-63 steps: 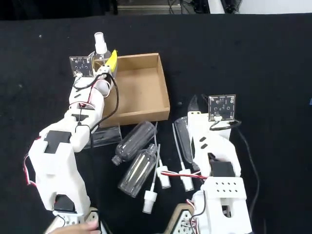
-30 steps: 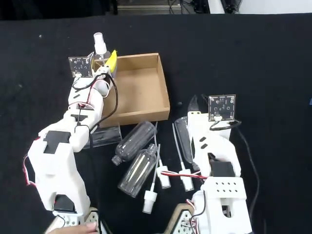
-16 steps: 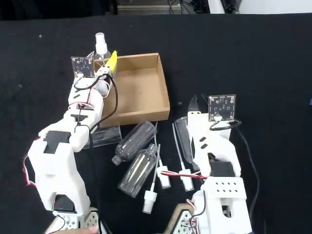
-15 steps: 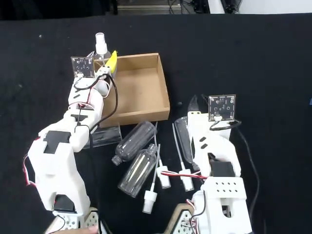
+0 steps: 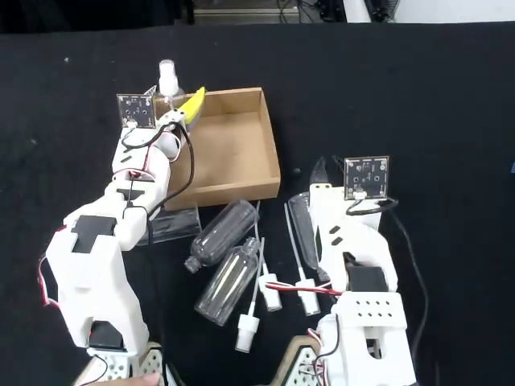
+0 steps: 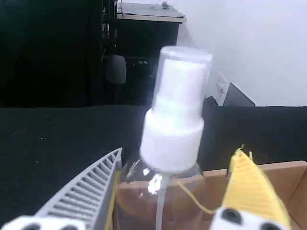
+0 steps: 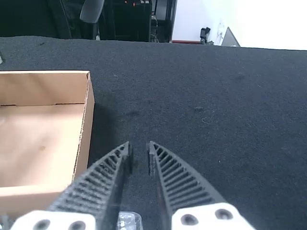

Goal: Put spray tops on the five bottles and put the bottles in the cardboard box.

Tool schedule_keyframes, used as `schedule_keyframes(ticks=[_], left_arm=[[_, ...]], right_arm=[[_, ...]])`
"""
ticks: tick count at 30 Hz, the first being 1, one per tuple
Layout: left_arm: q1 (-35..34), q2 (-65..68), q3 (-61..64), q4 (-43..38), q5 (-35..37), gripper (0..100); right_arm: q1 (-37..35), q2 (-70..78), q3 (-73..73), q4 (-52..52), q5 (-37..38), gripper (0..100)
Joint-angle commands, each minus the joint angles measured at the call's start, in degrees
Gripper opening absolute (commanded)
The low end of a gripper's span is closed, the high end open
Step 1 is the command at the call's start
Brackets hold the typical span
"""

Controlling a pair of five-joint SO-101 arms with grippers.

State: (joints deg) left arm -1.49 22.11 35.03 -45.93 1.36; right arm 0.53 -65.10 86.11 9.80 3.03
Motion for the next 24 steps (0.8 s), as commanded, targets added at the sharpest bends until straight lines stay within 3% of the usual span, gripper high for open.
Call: schedule_keyframes(ticks=[1, 12, 19, 24], left_arm=[[-0.3, -0.9, -0.1, -1.1, 0.3, 30], [0.0, -1.7, 0.3, -0.8, 0.6, 29], [0.1, -11.9, 7.3, 0.0, 0.5, 29], [0.1, -18.5, 8.0, 14.0, 0.7, 29]], right_arm=[[-0.4, -2.1, -0.4, -1.9, 0.5, 5.3], [-0.4, -2.1, -0.4, -1.9, 0.5, 5.3], [-0.4, -2.1, -0.4, -1.9, 0.5, 5.3], [-0.4, -2.1, -0.4, -1.9, 0.5, 5.3]])
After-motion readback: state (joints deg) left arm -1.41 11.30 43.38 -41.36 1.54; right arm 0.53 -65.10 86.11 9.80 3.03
